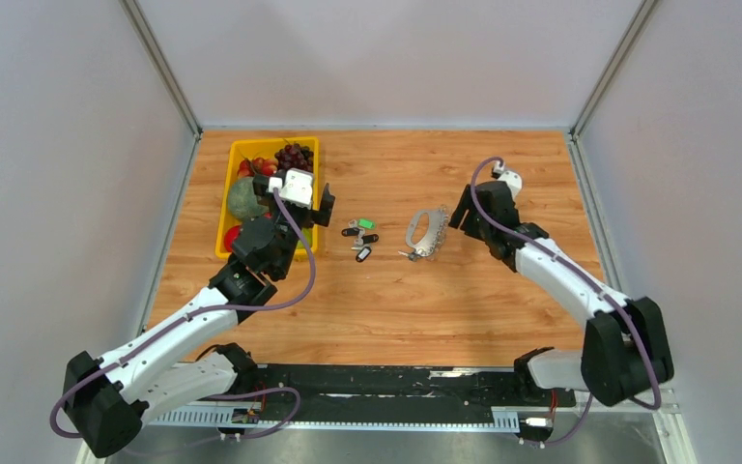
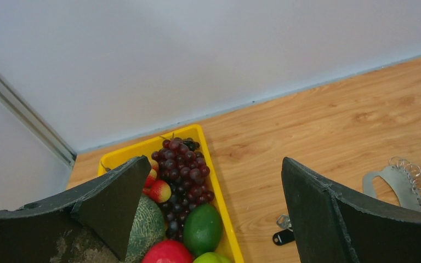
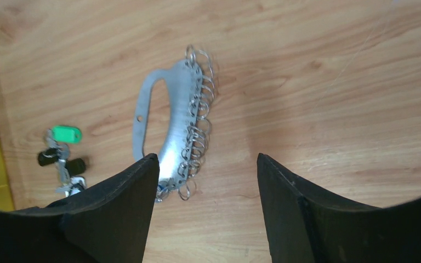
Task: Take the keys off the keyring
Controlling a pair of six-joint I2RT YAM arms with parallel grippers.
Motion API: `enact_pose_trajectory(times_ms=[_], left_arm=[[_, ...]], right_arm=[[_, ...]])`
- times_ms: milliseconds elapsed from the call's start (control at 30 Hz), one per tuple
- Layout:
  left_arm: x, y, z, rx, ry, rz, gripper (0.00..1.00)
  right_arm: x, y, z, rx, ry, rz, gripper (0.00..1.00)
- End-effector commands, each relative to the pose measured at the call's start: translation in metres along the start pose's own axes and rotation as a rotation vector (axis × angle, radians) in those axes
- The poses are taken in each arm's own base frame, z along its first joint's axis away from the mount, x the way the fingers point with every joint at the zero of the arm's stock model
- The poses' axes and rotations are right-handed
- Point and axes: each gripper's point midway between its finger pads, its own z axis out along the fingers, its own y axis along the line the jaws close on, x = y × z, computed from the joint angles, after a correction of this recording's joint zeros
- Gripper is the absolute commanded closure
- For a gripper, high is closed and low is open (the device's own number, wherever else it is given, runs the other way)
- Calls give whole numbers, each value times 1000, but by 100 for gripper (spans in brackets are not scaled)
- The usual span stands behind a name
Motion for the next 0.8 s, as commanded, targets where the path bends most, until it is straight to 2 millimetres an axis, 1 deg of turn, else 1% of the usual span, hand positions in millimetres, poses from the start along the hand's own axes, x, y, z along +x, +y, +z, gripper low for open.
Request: enact_pose_trajectory(times_ms=[0, 67, 200, 300, 400, 533, 600, 700, 767], left_arm=[[-23, 4, -1, -1, -41, -35, 0], [-24, 3, -1, 7, -44, -38, 0], [-25, 2, -2, 16, -46, -46, 0], [-25, 3, -2, 10, -45, -41, 0], [-24, 3, -2, 9, -43, -38, 0], [-25, 3, -2, 14, -44, -38, 0], [-24, 3, -2, 13, -44, -38, 0], [-25, 3, -2, 13, -44, -39, 0], [-24, 3, -2, 13, -43, -38, 0]], right_arm=[[11, 18, 22, -29, 51, 51, 34], [22, 17, 32, -23, 79, 52, 37], [41, 23, 47, -48, 130, 47, 38], [54, 32, 56, -82, 164, 19, 41], [64, 34, 63, -82, 185, 1, 41], [74, 22, 77, -26, 194, -5, 41], [81, 14, 86, 20, 198, -8, 44], [90, 7, 98, 60, 214, -8, 45], [95, 9, 103, 58, 232, -7, 53]])
